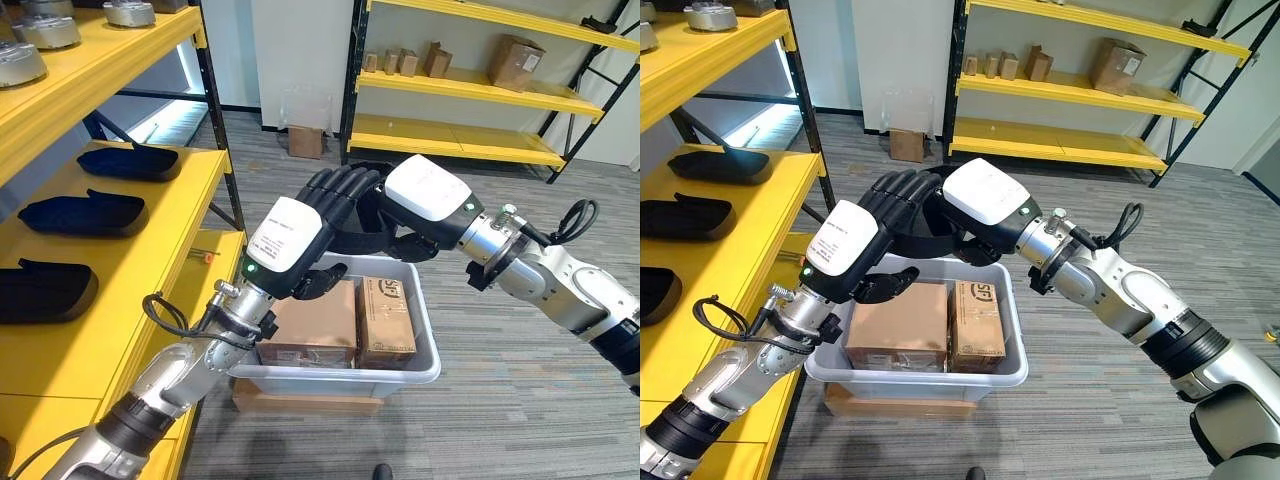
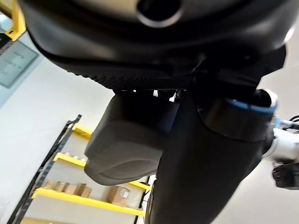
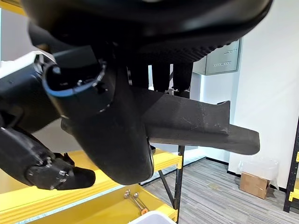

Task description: Move parts from the plastic box to the shelf.

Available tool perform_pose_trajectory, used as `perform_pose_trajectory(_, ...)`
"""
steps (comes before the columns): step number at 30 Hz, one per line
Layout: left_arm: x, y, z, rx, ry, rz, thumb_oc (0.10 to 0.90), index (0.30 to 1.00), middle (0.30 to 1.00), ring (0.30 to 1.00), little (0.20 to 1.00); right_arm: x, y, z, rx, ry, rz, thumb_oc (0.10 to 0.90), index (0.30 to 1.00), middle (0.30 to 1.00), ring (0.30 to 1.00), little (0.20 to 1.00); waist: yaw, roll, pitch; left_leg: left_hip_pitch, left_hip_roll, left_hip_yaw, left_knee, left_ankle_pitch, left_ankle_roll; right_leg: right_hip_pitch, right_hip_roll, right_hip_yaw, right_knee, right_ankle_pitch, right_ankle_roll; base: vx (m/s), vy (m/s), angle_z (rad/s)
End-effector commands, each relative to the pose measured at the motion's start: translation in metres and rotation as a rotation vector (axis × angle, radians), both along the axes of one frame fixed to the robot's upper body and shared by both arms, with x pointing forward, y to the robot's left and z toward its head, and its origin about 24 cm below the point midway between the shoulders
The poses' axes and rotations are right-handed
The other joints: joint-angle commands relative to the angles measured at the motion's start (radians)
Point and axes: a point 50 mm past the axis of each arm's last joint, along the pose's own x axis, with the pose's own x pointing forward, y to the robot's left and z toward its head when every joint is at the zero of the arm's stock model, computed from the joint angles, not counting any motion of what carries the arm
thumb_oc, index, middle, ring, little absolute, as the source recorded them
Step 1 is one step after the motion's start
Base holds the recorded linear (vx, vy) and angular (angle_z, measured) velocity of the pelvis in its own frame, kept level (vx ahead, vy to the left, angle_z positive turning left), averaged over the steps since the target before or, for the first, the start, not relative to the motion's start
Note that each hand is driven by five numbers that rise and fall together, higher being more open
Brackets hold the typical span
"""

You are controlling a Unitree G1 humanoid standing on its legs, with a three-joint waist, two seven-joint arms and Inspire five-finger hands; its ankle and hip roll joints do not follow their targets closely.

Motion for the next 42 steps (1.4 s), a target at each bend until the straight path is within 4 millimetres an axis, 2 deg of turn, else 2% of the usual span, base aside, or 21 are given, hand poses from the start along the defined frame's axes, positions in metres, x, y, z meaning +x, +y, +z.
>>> perform_pose_trajectory(1, 0.007, -0.015, 0.030, 0.004, -0.158, -0.056, 0.900, 1.000, 1.000, 1.000, 1.000, 0.001, 0.015, 0.092, 0.222, -0.280, 0.070, 0.400, 0.300, 0.300, 0.300, 0.300, 0.010, -0.003, -0.047, -0.001, 0.049, 0.022, -0.009, -0.058, -0.005, 0.105, -0.050, -0.051, 0.032, -0.117, 0.074, 0.00, 0.000, 0.00)
perform_pose_trajectory(25, 0.023, -0.020, 0.024, 0.066, -0.152, -0.014, 0.900, 1.000, 1.000, 1.000, 1.000, 0.004, 0.036, 0.097, 0.256, -0.255, 0.126, 0.400, 0.300, 0.300, 0.300, 0.300, 0.001, -0.004, -0.045, 0.004, 0.050, 0.025, -0.009, -0.060, -0.002, 0.103, -0.049, -0.040, 0.031, -0.118, 0.071, 0.00, 0.000, 0.00)
perform_pose_trajectory(26, 0.024, -0.020, 0.024, 0.067, -0.152, -0.015, 0.857, 0.940, 0.940, 0.940, 0.940, 0.004, 0.036, 0.097, 0.259, -0.254, 0.127, 0.400, 0.300, 0.300, 0.300, 0.300, 0.001, -0.004, -0.044, 0.005, 0.050, 0.025, -0.009, -0.060, -0.002, 0.104, -0.049, -0.040, 0.031, -0.118, 0.071, 0.00, 0.000, 0.00)
perform_pose_trajectory(27, 0.024, -0.021, 0.024, 0.071, -0.153, -0.018, 0.433, 0.347, 0.347, 0.347, 0.347, 0.004, 0.037, 0.097, 0.260, -0.252, 0.129, 0.400, 0.300, 0.300, 0.300, 0.300, 0.000, -0.003, -0.044, 0.005, 0.050, 0.025, -0.009, -0.059, -0.002, 0.103, -0.048, -0.040, 0.032, -0.119, 0.070, 0.00, 0.000, 0.00)
perform_pose_trajectory(28, 0.025, -0.021, 0.024, 0.077, -0.154, -0.017, 0.400, 0.300, 0.300, 0.300, 0.300, 0.004, 0.038, 0.098, 0.260, -0.252, 0.132, 0.400, 0.300, 0.300, 0.300, 0.300, -0.001, -0.003, -0.044, 0.005, 0.050, 0.026, -0.009, -0.059, -0.002, 0.103, -0.048, -0.039, 0.032, -0.119, 0.070, 0.00, 0.000, 0.00)
perform_pose_trajectory(42, 0.029, -0.025, 0.023, 0.087, -0.152, -0.012, 0.400, 0.300, 0.300, 0.300, 0.300, 0.005, 0.045, 0.099, 0.321, -0.237, 0.157, 0.400, 0.300, 0.300, 0.300, 0.300, -0.005, -0.001, -0.045, 0.009, 0.048, 0.027, -0.009, -0.062, 0.001, 0.102, -0.047, -0.032, 0.032, -0.119, 0.069, 0.00, 0.000, 0.00)
